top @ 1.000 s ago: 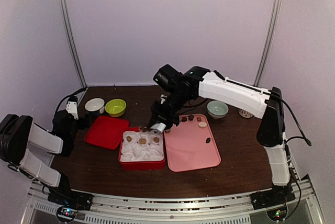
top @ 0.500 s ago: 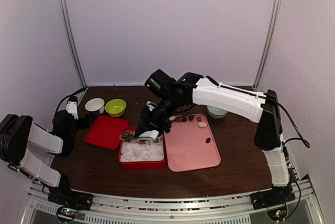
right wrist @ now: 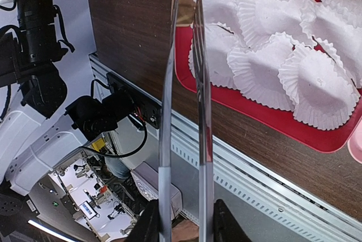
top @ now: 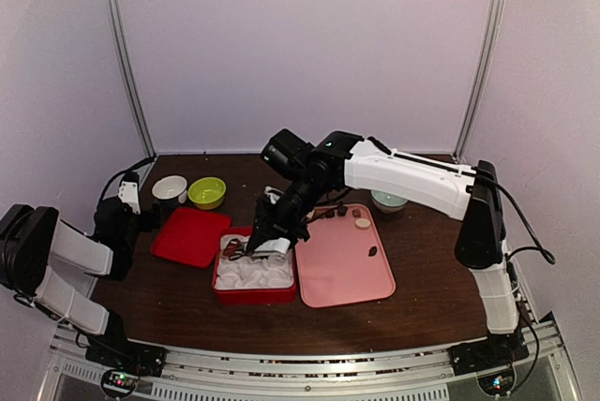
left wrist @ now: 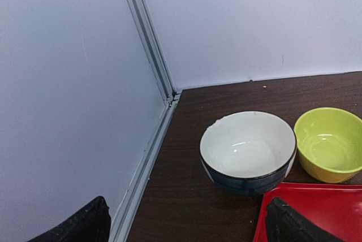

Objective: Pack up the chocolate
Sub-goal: Place the fake chocolate in the empty pocket of the box.

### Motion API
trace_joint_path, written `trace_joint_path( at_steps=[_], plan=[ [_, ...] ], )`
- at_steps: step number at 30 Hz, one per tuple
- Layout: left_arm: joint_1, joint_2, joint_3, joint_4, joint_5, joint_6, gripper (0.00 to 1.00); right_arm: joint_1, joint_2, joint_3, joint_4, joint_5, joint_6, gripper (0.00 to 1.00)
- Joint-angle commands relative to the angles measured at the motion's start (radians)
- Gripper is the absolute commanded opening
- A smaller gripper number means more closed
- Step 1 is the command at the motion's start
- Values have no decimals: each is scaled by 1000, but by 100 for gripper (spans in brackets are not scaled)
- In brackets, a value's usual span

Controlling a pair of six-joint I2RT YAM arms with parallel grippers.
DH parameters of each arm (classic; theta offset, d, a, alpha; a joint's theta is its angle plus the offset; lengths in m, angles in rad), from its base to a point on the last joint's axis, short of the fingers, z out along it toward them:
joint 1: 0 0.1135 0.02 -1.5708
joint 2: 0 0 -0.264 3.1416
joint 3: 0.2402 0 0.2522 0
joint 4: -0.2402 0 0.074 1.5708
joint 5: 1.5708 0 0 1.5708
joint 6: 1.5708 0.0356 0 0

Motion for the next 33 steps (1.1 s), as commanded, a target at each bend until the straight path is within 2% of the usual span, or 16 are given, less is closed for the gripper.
trace_joint_path(
  at_steps=[1, 5, 13, 16, 20, 25, 28, 33],
  plan=[
    [7, -4, 20, 38, -6, -8, 98, -3, -7, 0, -4, 20, -16, 24],
    [7, -2, 20, 40, -6, -8, 98, -8, -10, -2, 3, 41, -8, 25],
    [7, -2, 20, 42, -5, -8, 98, -19, -28, -10, 16, 75, -3, 36],
    [8, -2, 20, 43, -7, -8, 98, -23, -37, -20, 27, 78, 2, 35],
    [7, -1, 20, 44, -7, -9, 98, -50, -77, -32, -1, 162, -13, 32],
    [7, 1, 20, 50, -6, -8, 98, -108, -207, -178, 29, 327, -6, 29],
    [8, 3, 20, 55, -5, -8, 98, -142, -295, -284, 60, 357, 3, 29],
    [32, 4, 57, 29, 47, -17, 98, -164, -367, -378, 13, 416, -27, 30]
  ],
)
